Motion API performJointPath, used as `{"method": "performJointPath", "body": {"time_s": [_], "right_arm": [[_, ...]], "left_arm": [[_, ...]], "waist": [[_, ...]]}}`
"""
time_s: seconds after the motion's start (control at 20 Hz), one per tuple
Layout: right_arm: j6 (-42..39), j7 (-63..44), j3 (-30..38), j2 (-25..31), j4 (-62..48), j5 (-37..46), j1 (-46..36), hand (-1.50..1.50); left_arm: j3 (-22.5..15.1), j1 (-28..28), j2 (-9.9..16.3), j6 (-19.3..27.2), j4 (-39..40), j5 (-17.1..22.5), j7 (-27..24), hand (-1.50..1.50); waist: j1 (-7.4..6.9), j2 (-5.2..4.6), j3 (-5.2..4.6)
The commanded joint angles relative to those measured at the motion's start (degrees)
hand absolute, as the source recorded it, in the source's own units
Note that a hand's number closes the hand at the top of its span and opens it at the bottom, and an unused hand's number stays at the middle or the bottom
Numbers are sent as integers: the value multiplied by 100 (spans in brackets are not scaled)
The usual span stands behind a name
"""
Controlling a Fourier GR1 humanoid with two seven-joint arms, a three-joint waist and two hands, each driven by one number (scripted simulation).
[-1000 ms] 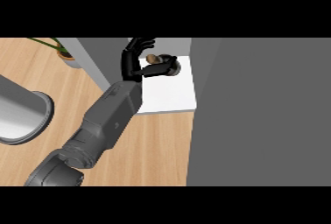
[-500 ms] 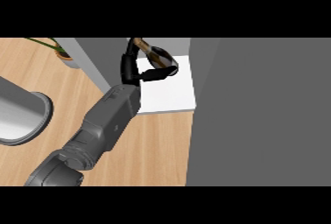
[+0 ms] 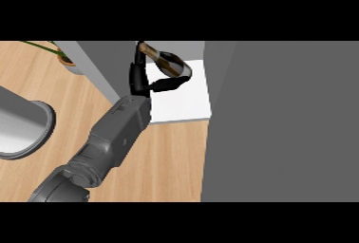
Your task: Pick up the wine, place it into the cabinet and close the cabinet
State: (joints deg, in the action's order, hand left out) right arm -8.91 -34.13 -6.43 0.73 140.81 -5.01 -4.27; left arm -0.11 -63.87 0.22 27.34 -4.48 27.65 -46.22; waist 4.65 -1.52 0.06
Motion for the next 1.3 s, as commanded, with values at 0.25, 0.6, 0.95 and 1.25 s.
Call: {"method": "performJointPath", "body": {"time_s": [0.25,0.6,0.95,1.25], "right_arm": [[149,-144,-86,-70,245,-67,26,-150],[173,-111,30,-43,91,-94,-248,-150],[32,56,8,-10,211,-272,173,-150],[438,-79,-554,-72,-1,261,-186,-150]], "left_arm": [[111,242,44,-260,-60,-3,-265,-150],[50,185,35,-691,-60,-120,-294,-150],[-21,481,-22,-1091,-39,-157,-411,-150],[-12,491,-22,-1329,-235,95,-349,-150]], "waist": [[-83,8,-16],[-61,-13,-17],[-53,24,-11],[-114,57,-17]]}}
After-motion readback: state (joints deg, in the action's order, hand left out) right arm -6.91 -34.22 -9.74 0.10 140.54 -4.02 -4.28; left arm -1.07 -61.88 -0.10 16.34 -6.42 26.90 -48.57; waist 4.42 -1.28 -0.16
